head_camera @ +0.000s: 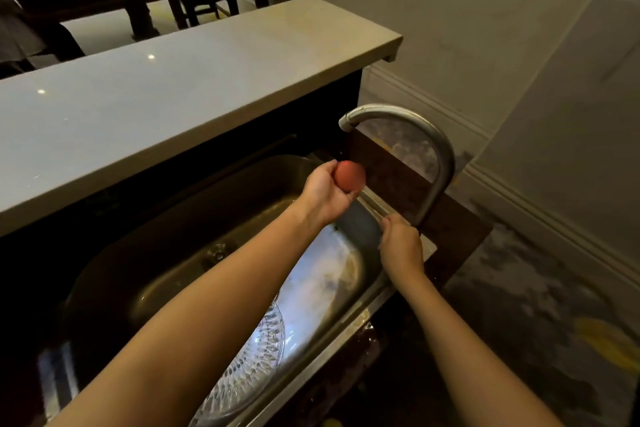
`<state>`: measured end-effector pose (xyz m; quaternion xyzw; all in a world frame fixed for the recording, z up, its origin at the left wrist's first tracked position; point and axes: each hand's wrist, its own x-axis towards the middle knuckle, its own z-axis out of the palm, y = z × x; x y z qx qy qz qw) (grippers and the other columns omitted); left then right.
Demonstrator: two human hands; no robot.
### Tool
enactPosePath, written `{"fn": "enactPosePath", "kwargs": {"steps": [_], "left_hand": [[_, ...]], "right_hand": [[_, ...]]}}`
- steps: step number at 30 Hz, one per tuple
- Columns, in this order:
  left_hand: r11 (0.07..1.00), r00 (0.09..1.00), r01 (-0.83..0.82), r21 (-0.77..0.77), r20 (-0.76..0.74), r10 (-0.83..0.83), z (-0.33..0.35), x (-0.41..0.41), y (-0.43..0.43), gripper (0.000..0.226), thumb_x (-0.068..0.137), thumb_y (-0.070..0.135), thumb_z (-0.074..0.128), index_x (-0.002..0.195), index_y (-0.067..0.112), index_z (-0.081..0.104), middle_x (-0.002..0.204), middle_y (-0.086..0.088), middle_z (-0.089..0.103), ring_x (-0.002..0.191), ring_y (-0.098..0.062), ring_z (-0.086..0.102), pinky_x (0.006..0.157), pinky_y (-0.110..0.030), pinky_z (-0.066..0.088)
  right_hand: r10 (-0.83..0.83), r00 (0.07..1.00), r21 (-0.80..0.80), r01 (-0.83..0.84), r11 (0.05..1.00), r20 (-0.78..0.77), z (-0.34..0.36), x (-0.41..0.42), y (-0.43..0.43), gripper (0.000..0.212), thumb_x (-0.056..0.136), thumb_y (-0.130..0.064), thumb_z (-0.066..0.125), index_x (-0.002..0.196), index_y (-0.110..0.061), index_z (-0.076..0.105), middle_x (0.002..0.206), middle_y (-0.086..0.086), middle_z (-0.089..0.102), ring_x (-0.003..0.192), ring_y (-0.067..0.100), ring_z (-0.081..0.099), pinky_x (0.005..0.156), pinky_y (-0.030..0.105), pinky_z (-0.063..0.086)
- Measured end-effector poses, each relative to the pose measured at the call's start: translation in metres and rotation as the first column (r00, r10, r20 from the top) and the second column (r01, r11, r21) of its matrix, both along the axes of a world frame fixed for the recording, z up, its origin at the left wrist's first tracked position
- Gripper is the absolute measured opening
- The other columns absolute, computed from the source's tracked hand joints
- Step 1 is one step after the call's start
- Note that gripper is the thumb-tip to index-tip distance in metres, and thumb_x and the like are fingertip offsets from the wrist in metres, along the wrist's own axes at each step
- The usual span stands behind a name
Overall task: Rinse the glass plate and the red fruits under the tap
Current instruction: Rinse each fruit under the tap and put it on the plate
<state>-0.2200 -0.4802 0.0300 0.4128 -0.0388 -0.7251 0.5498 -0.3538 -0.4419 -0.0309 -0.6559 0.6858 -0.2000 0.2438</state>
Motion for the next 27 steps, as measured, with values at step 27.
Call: {"fn": "enactPosePath", "kwargs": {"steps": [27], "left_hand": [[0.975, 0.857, 0.207, -0.083, 0.497, -0.139, 0.009, -0.013, -0.021, 0.033, 0.101, 0.029, 0.026, 0.099, 0.007, 0.050, 0.070, -0.009, 0.051, 0.050, -0.013, 0.048, 0.044, -0.023, 0.034]], "right_hand": [[0.075, 0.884, 0.065, -0.118, 0.991, 0.461, 0.069, 0.036, -0.057, 0.043, 0.095, -0.052, 0.028, 0.130, -0.032, 0.043, 0.121, 0.006, 0.045, 0.095, 0.019, 0.054, 0.059, 0.019, 0.041]]}}
